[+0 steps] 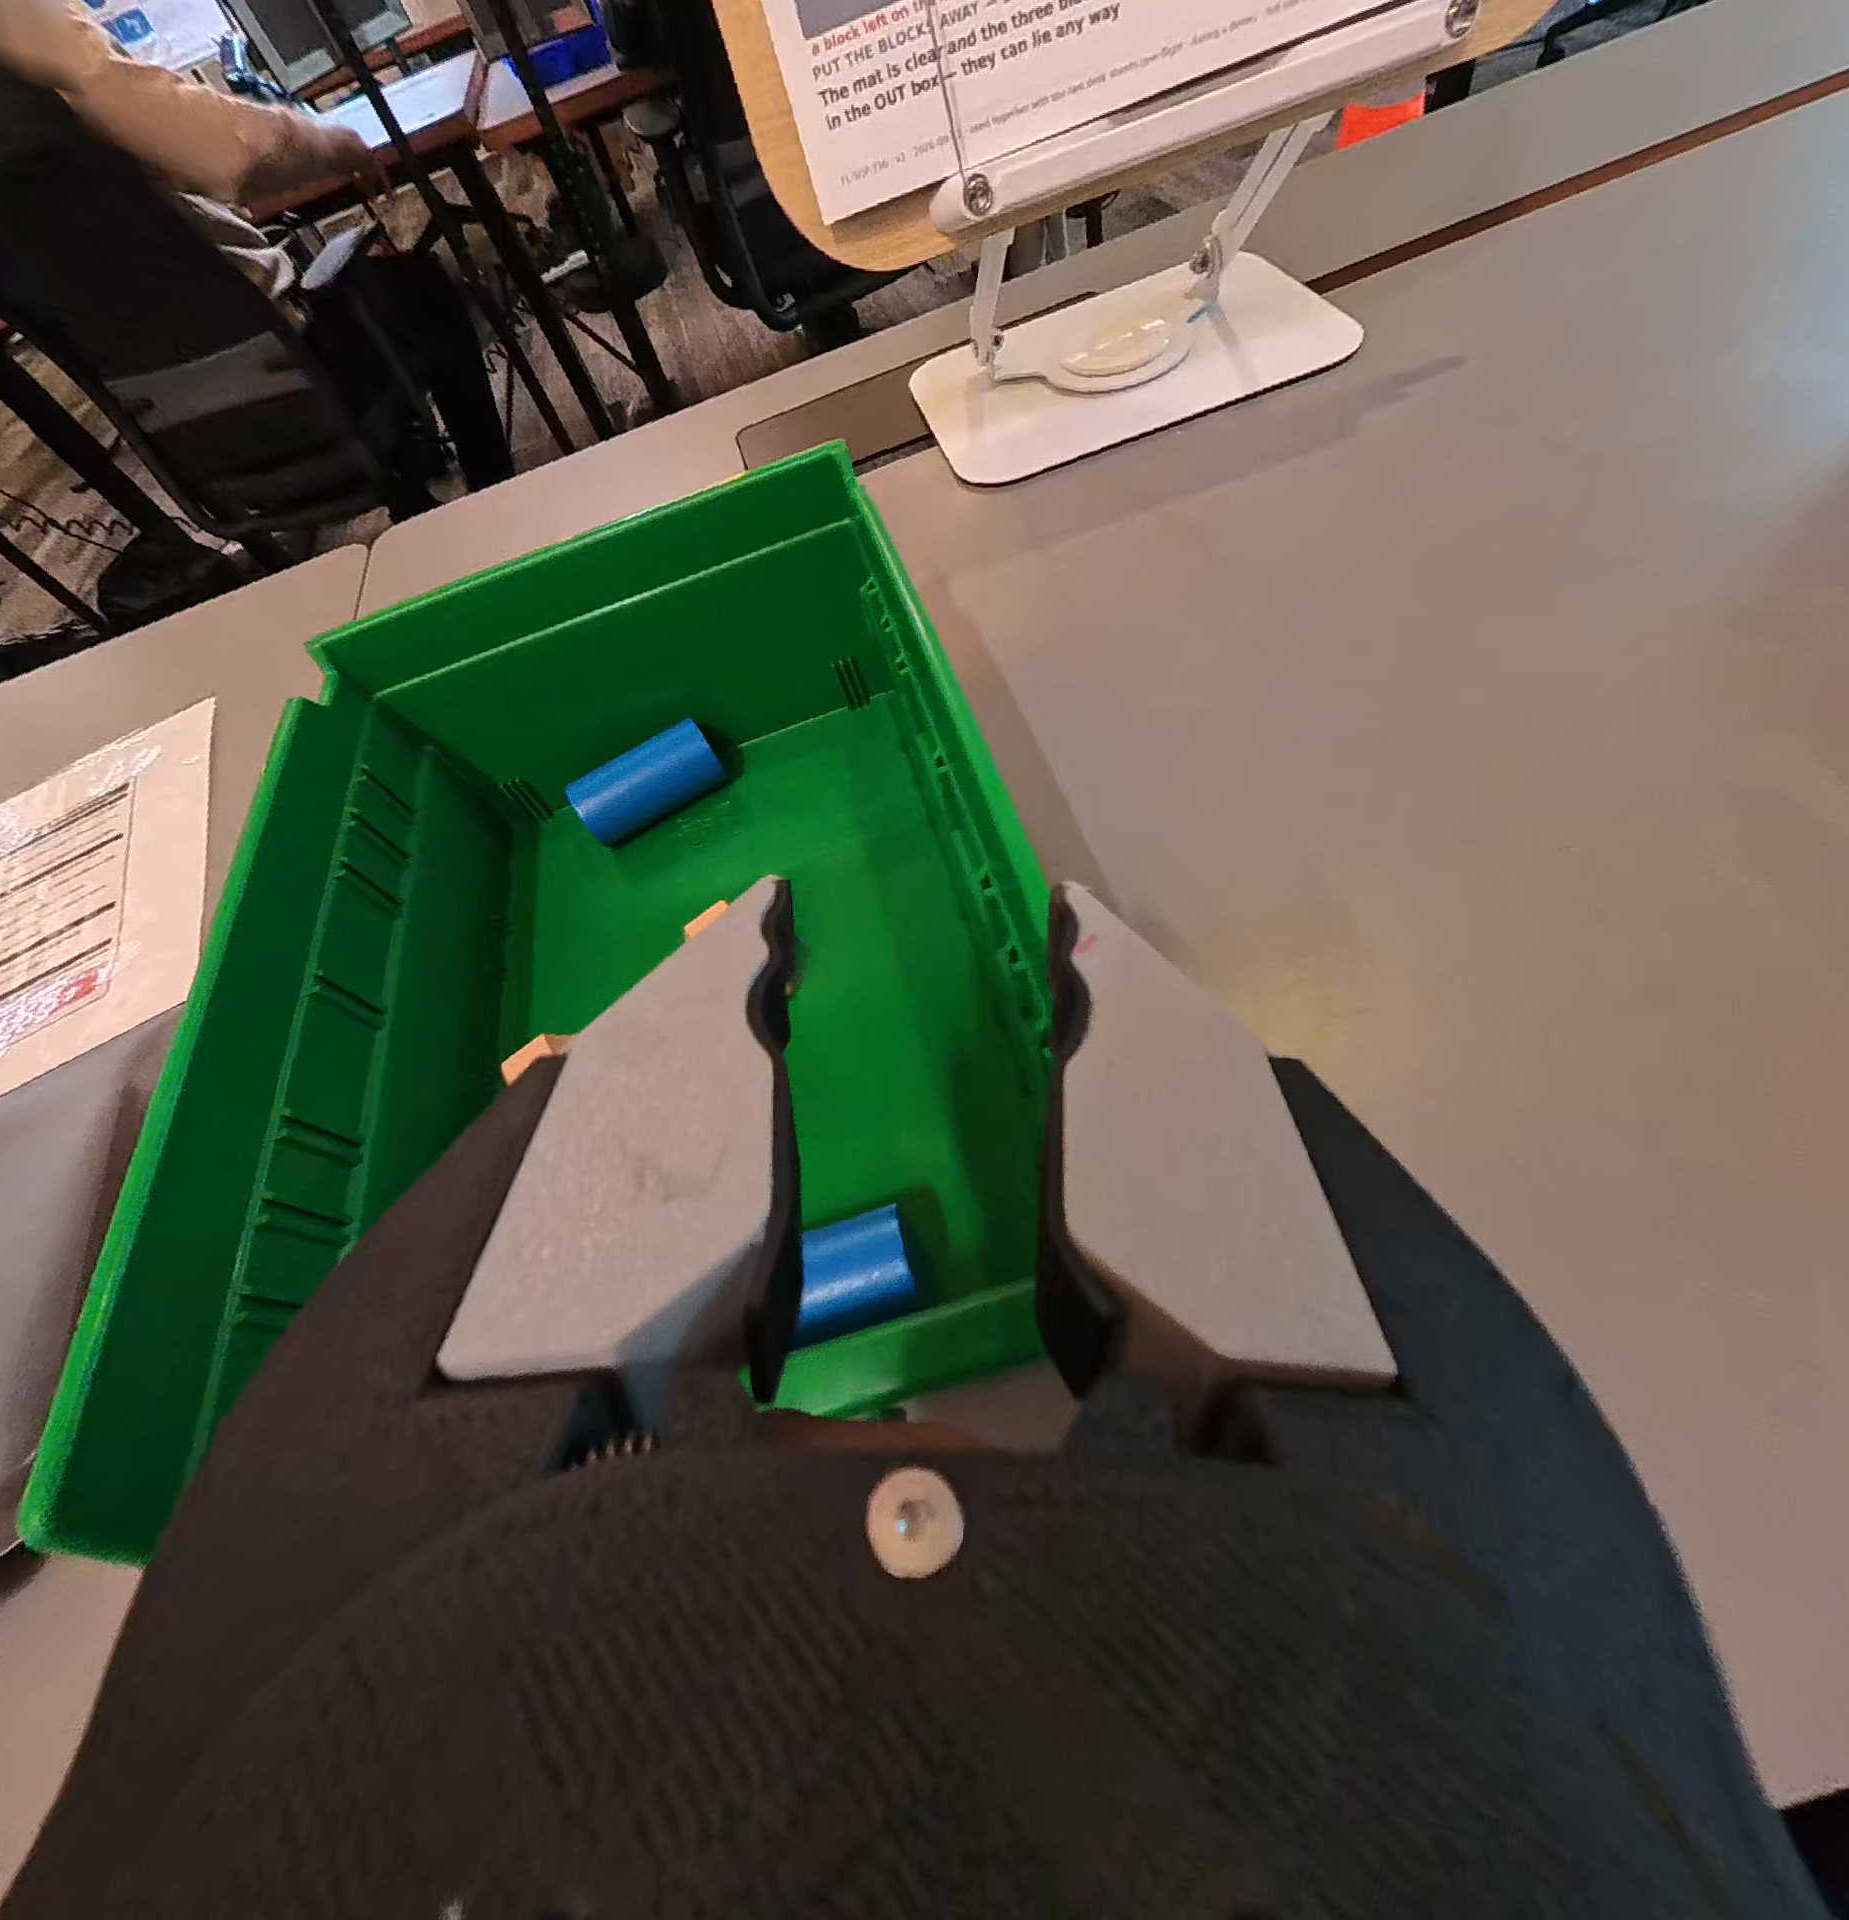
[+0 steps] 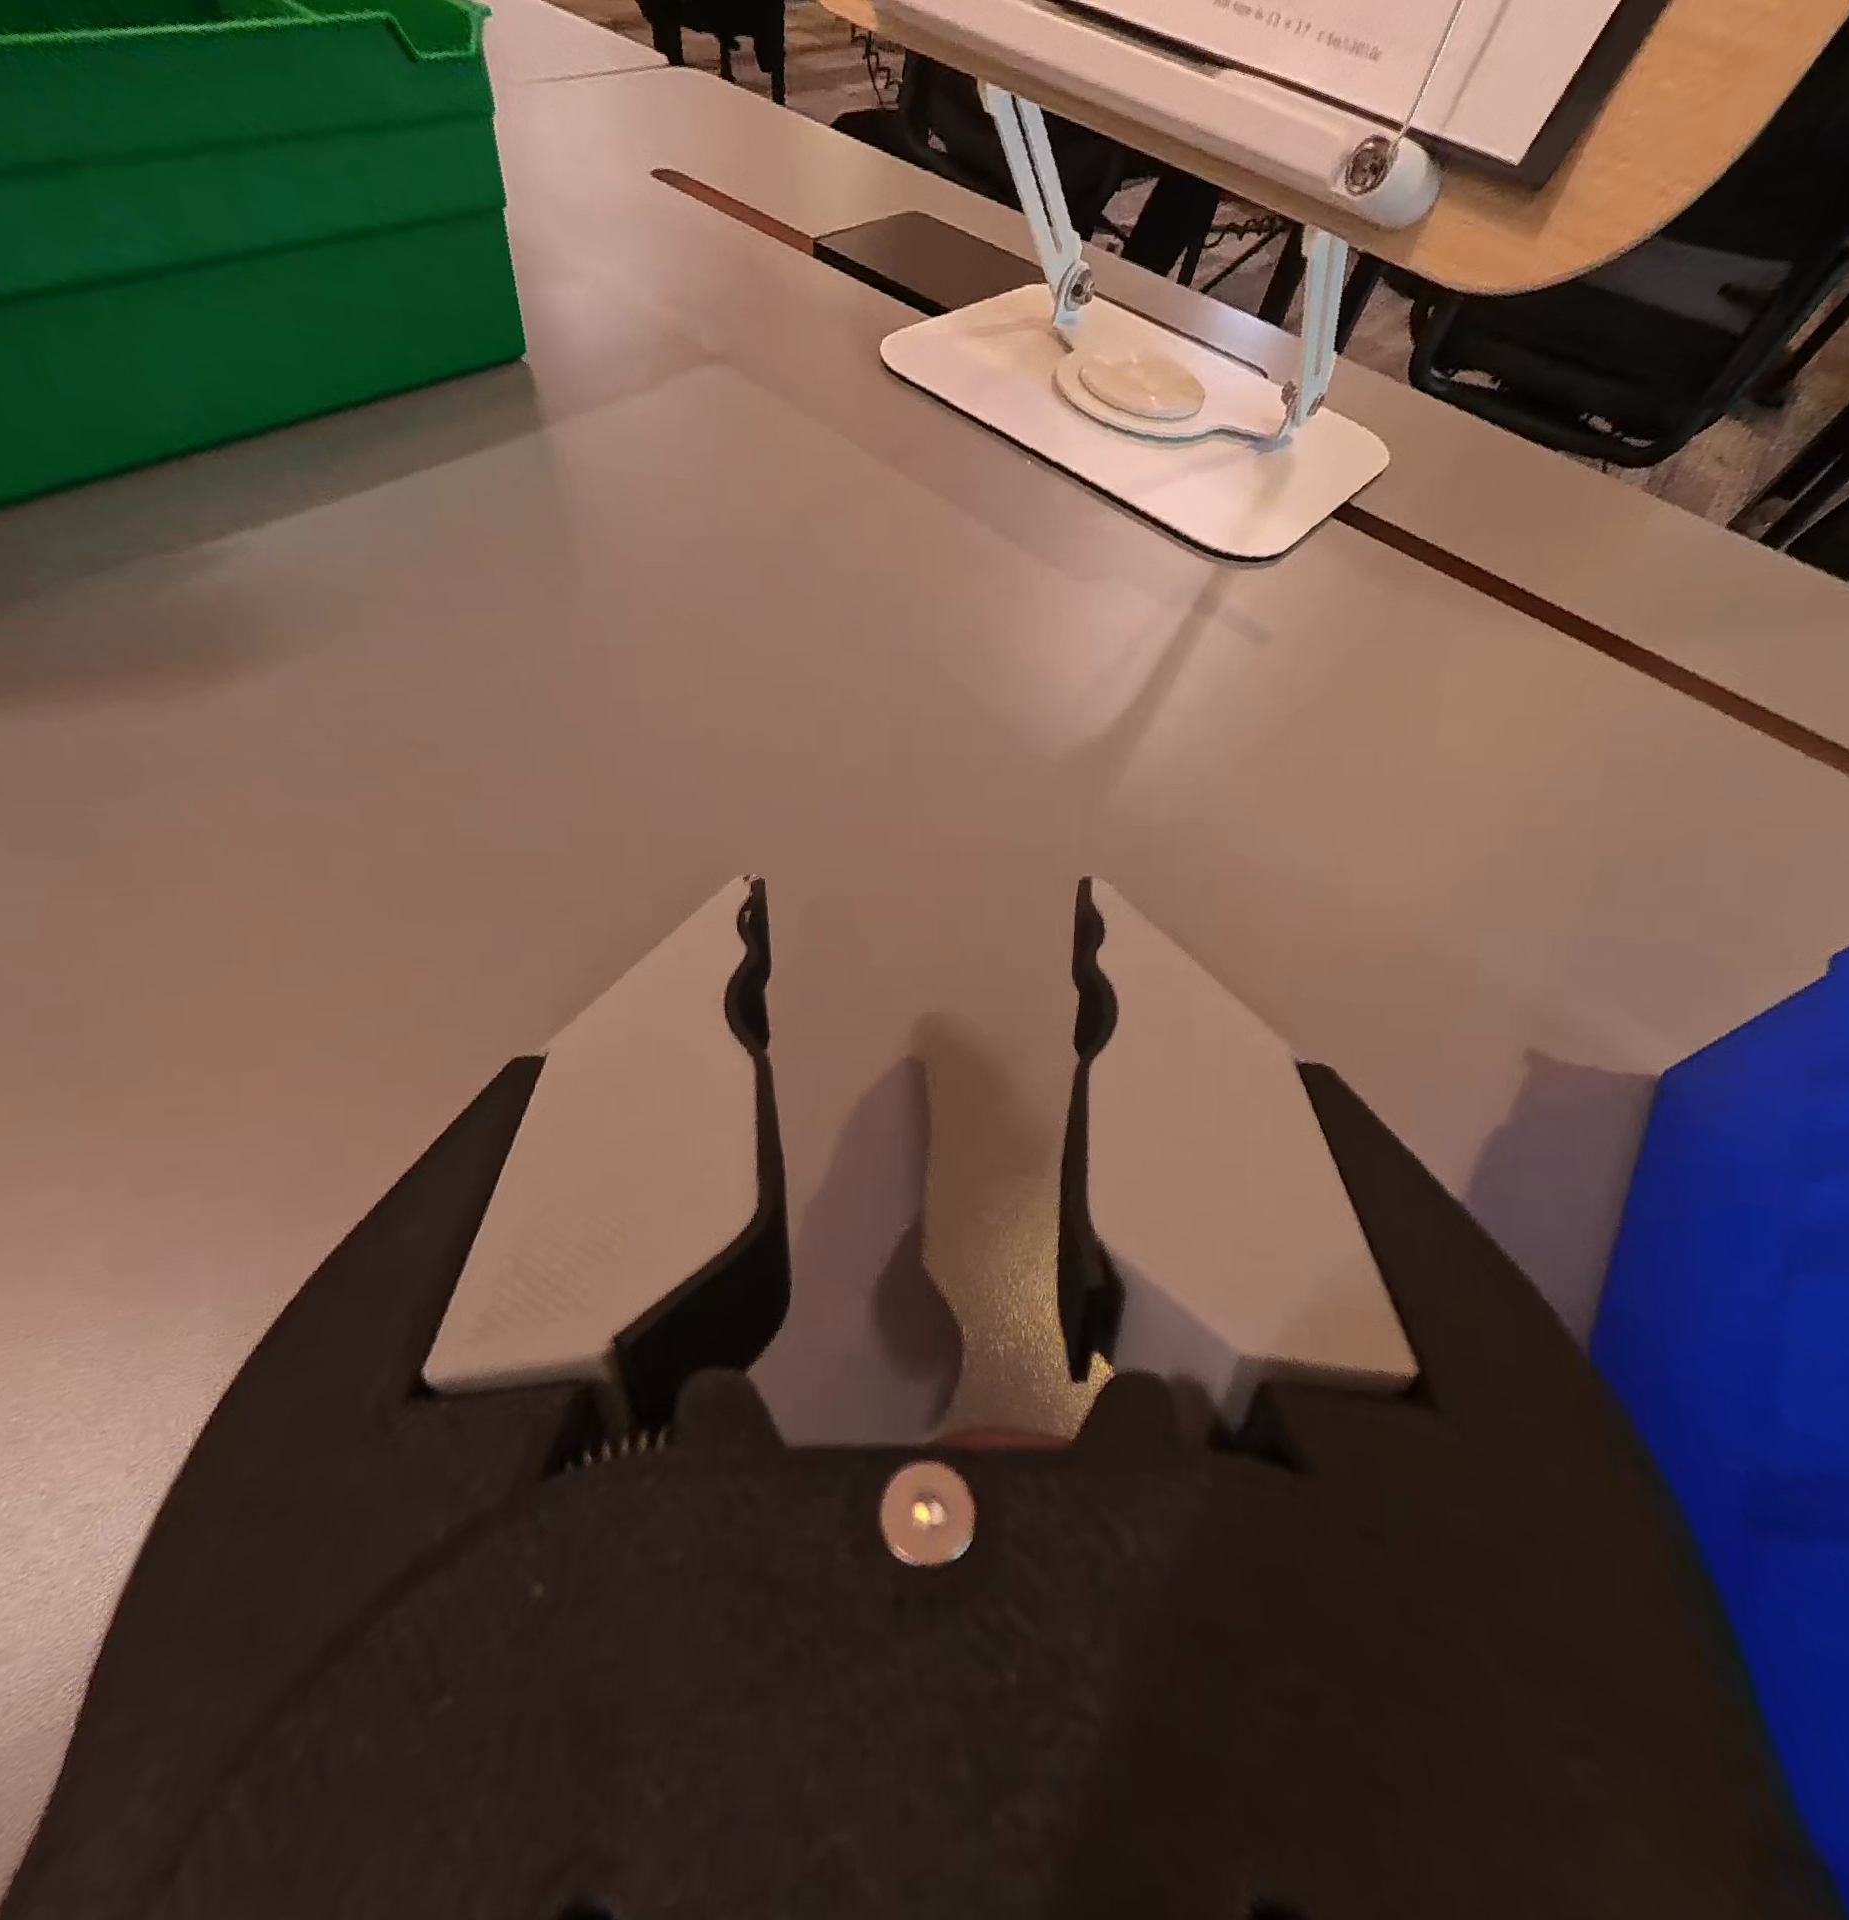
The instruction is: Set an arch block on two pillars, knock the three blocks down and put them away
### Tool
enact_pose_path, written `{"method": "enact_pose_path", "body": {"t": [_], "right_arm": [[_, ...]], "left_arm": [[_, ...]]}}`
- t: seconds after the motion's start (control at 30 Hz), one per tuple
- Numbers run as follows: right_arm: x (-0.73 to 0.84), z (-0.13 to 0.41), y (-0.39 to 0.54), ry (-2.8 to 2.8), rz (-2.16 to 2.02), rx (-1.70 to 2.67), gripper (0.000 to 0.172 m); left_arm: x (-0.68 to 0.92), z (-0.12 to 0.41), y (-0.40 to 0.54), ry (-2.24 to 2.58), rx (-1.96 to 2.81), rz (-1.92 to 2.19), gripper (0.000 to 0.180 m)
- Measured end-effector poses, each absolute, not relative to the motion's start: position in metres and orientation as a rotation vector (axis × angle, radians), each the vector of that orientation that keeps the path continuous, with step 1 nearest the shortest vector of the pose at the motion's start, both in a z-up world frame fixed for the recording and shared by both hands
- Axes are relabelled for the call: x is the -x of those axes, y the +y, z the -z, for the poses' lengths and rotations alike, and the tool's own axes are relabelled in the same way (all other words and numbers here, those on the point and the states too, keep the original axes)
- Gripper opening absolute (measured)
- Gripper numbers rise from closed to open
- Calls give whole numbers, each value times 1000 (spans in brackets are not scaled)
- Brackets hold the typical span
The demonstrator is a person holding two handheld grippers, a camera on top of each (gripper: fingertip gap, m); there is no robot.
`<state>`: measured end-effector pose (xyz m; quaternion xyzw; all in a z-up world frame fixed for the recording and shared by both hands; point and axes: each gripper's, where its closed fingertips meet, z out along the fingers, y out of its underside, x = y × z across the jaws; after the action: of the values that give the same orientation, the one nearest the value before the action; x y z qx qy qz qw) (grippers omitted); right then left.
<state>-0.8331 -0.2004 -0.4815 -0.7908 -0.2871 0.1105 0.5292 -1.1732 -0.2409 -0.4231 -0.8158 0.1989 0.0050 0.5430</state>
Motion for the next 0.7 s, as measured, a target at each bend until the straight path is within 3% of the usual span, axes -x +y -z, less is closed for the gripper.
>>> {"method": "enact_pose_path", "body": {"t": [0.27, 0.5, 0.7], "right_arm": [[833, 476, -201, -704, -211, 1842, 51], [837, 480, -204, -703, -252, 1857, 51], [843, 482, -206, -736, -229, 1853, 51]], "left_arm": [[1198, 413, -208, 400, 1964, 47, 46], [1222, 457, -122, 433, 2252, 11, 52], [1246, 508, -79, 254, 2435, 16, 71]]}}
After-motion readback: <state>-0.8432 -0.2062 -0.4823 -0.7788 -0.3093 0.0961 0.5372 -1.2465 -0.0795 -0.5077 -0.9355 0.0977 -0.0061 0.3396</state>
